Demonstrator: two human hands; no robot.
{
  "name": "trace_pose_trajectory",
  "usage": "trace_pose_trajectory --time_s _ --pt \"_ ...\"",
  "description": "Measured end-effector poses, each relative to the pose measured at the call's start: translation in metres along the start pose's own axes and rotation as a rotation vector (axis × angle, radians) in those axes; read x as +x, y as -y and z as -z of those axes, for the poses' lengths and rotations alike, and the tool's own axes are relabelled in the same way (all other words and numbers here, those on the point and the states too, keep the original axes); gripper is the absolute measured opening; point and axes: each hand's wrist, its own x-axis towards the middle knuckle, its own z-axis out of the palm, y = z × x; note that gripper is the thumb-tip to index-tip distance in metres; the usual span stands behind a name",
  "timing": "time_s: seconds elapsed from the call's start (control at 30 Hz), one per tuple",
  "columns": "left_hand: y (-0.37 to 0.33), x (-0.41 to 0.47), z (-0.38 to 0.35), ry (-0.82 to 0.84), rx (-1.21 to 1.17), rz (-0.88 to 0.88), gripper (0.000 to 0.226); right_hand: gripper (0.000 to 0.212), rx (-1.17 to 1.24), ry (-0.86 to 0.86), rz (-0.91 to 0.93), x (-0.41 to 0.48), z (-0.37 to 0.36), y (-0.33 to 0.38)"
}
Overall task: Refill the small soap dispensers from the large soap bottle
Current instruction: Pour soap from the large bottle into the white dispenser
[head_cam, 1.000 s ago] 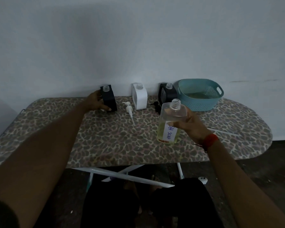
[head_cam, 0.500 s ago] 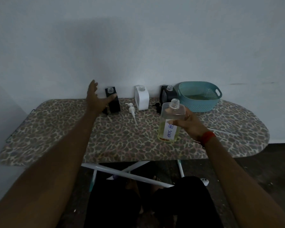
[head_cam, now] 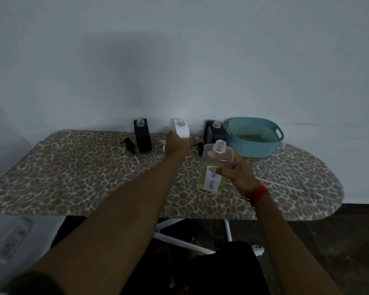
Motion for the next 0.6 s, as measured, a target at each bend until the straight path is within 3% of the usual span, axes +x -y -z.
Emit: trace_pose_trajectory --time_s 0.17,0.33,0.6 --pt "-0.011 0.012 -0.01 -0.129 0.028 0.1 0.068 0.059 0.017 -0.008 0.01 0.002 0.003 -0.004" --pt "-0.003 0.02 0.007 -0.139 -0.113 0.014 0.064 0.057 0.036 0.002 0.022 0.003 0.002 -0.003" --pt "0.043 -0.018 0.102 0.141 -0.254 -0.267 0.043 0.057 -0.002 0.038 0.021 0.002 0.003 0.0"
